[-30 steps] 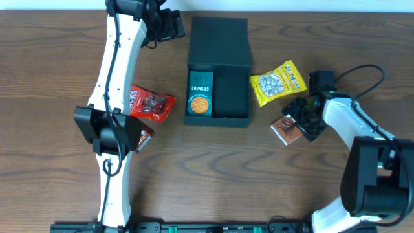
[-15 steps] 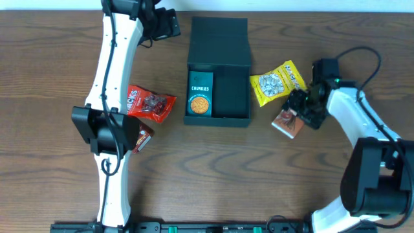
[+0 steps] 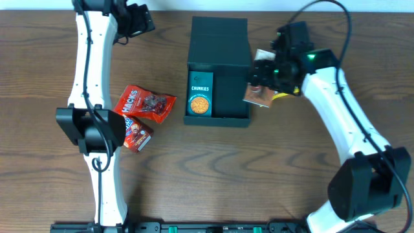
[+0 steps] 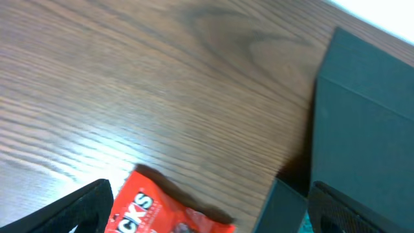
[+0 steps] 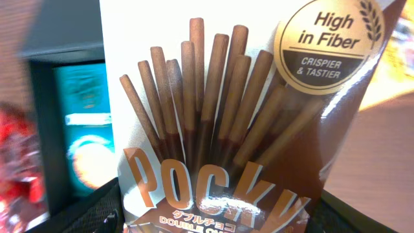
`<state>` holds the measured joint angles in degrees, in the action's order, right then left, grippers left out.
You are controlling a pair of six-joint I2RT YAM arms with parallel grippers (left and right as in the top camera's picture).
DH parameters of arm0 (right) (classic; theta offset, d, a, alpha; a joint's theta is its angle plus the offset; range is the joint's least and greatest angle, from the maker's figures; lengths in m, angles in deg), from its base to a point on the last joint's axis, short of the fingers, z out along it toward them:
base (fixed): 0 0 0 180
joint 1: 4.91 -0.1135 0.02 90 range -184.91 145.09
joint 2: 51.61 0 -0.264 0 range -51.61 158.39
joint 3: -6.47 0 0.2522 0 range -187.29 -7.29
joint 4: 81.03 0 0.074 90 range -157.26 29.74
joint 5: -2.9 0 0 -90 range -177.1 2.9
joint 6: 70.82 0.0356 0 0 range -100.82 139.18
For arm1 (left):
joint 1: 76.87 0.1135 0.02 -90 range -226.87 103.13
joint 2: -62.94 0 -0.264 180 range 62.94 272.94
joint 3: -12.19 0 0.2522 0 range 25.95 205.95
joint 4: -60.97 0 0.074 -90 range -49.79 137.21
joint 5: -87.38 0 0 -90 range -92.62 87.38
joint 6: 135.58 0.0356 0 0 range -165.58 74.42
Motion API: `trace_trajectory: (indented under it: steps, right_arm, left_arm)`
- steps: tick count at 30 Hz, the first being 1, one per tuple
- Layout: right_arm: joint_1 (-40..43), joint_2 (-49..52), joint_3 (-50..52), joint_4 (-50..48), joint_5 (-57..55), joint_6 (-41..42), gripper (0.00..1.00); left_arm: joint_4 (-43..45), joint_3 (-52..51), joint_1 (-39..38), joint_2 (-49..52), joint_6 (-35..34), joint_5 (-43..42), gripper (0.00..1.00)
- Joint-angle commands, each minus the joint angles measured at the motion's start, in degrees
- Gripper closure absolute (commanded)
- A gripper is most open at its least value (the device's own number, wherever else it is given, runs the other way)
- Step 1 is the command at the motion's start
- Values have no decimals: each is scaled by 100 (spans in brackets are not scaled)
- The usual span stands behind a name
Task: Pack container
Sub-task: 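Lift the Pocky box with the right gripper and lower it beside Chunkies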
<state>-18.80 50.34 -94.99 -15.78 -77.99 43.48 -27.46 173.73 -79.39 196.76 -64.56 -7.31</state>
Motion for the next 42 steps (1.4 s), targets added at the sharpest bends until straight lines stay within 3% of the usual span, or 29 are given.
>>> trace_trajectory:
  steps: [1,12,22,25,27,32,42]
  right_arm:
    - [-299,28,-166,-96,37,-52,23]
    - [-1014,520,-164,-380,-9,-79,21]
    - [-1165,1163,-164,-494,-74,-229,20]
    - [-1165,1196,-164,-452,-94,-308,15]
    - [-1165,1196,-164,-407,-96,-385,1]
    - [-1152,1193,-195,-328,-94,-420,1]
    - [-802,767,-1862,586,-638,-898,1]
  left_arm:
    - [-46,72,96,-85,125,79,3]
    - [-35,72,111,-85,127,81,4]
    - [-76,72,111,-85,127,79,4]
    - [-98,72,111,-85,125,79,4]
    - [-101,72,111,-85,125,79,4]
    - [-105,72,111,-85,127,81,4]
    - [-796,72,111,-85,422,127,0]
